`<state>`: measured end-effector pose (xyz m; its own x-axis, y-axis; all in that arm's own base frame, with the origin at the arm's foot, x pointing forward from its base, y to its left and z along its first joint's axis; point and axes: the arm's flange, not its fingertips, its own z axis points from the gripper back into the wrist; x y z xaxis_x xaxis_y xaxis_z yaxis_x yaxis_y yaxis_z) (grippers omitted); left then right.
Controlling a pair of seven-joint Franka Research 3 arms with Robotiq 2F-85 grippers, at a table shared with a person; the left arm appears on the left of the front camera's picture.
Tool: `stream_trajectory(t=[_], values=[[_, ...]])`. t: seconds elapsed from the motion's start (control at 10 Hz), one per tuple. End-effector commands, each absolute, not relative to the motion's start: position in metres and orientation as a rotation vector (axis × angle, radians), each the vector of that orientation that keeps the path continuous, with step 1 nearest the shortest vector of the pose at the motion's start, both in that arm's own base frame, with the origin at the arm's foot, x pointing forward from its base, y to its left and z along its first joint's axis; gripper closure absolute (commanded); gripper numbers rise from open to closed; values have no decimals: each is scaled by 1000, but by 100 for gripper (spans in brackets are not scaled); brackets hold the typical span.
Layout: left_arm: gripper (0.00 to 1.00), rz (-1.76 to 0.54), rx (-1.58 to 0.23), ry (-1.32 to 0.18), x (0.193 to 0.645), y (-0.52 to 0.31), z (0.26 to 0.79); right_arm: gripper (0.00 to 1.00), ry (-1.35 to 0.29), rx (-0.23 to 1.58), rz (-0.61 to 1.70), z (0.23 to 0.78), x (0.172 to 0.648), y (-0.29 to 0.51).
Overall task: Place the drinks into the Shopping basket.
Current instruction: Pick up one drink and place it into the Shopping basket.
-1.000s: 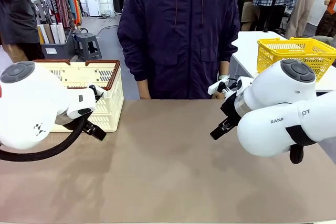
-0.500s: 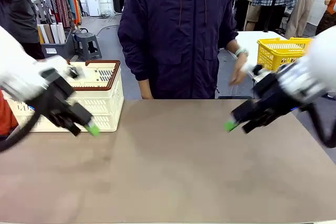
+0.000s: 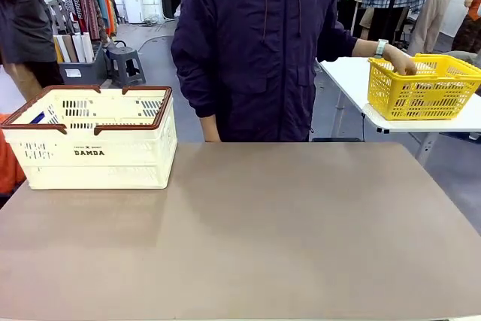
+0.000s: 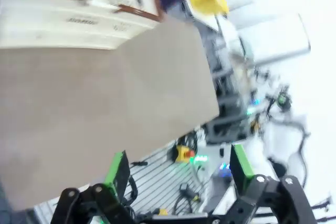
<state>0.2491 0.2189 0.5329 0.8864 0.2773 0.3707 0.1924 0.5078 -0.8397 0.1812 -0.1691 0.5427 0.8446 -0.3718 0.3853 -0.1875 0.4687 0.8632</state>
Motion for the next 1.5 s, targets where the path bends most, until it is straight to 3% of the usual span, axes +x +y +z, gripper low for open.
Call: stream_trajectory(t=[0.0, 0.4, 1.4], values=[[0, 182, -1152, -550, 256, 253, 494, 0, -691, 1180, -245, 488, 168, -212], [0, 232, -1126, -633, 227, 285, 481, 0, -736, 1196, -385, 457, 161, -238], [0, 265, -1158, -592, 226, 290, 464, 0, -710, 1199, -390, 460, 146, -261]])
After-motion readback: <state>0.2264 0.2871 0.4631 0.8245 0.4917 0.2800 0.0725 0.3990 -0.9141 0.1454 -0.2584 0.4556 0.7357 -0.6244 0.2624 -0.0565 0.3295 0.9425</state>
